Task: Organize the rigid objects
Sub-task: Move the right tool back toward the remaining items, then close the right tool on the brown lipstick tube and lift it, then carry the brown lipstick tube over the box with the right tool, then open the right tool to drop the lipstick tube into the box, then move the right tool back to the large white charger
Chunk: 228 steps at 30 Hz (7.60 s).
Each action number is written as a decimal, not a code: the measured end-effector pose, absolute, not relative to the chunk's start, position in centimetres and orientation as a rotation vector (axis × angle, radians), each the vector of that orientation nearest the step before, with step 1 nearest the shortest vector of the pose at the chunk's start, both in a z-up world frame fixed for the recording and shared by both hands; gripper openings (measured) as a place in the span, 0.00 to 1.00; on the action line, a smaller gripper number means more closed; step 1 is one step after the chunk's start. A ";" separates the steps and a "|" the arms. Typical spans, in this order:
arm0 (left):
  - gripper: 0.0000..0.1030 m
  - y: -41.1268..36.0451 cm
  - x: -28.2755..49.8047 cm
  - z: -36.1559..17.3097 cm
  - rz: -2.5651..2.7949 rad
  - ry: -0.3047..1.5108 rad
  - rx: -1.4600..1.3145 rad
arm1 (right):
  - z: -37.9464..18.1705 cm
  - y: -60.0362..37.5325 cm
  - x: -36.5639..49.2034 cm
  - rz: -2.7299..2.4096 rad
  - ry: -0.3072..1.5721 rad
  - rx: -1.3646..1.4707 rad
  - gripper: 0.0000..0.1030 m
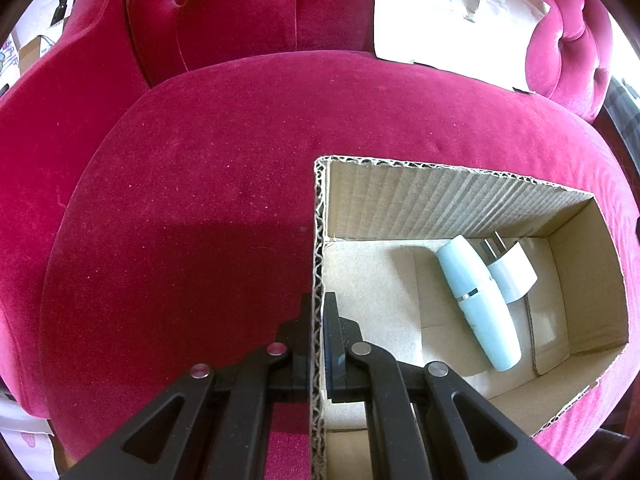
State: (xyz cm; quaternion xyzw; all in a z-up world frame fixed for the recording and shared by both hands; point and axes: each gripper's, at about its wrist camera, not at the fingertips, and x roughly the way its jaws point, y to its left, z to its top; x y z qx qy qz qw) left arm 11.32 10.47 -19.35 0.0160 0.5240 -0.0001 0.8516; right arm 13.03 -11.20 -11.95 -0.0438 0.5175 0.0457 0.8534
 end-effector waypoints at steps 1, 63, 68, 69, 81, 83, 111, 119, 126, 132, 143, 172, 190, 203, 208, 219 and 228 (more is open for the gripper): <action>0.03 10.5 11.3 -19.3 0.000 1.103 0.034 | -11.8 -11.9 13.1 0.084 1.089 -0.087 1.00; 0.05 10.1 11.2 -19.3 0.015 1.101 0.055 | -22.1 -28.5 12.8 -0.091 1.373 0.018 0.25; 0.05 9.9 11.3 -19.4 0.016 1.101 0.054 | -22.2 -27.8 13.0 -0.080 1.370 0.023 0.16; 0.05 10.0 11.3 -19.4 0.016 1.102 0.054 | -22.1 -27.7 12.9 -0.079 1.366 0.022 0.16; 0.05 9.9 11.3 -19.4 0.016 1.101 0.054 | -19.2 -26.9 12.4 -0.102 1.318 -0.002 0.16; 0.05 9.9 11.3 -19.4 0.017 1.101 0.053 | -18.5 -26.7 12.4 -0.099 1.310 -0.001 0.16; 0.05 10.0 11.3 -19.3 0.020 1.102 0.051 | -12.0 -19.7 13.4 -0.007 1.176 -0.009 0.16; 0.05 10.1 11.4 -19.2 0.020 1.101 0.053 | -11.2 -16.7 13.8 0.058 1.150 0.005 0.16; 0.05 10.2 11.3 -19.1 0.019 1.101 0.056 | -10.7 -13.6 14.0 0.110 1.139 -0.009 0.16; 0.04 10.1 11.2 -19.1 0.019 1.100 0.056 | -10.5 -11.0 14.1 0.154 1.135 -0.022 0.16; 0.05 10.0 11.3 -19.4 0.017 1.100 0.057 | -11.3 -7.7 14.0 0.210 1.155 -0.042 0.16; 0.04 9.6 11.5 -19.4 0.016 1.101 0.060 | -16.1 -2.5 13.2 0.303 1.245 -0.080 0.16; 0.05 9.7 11.4 -19.5 0.016 1.102 0.063 | -15.4 -2.6 13.4 0.247 1.177 -0.145 1.00; 0.05 9.5 11.4 -19.4 0.015 1.102 0.068 | -14.4 -3.2 12.9 0.244 1.149 -0.159 1.00; 0.04 9.5 11.5 -19.4 0.017 1.103 0.066 | -13.6 -4.0 12.4 0.238 1.137 -0.159 1.00; 0.04 9.4 11.4 -19.4 0.015 1.101 0.074 | -12.2 -7.8 12.1 0.182 1.117 -0.132 1.00; 0.04 9.4 11.5 -19.4 0.017 1.102 0.071 | -11.6 -11.3 11.9 0.114 1.109 -0.121 1.00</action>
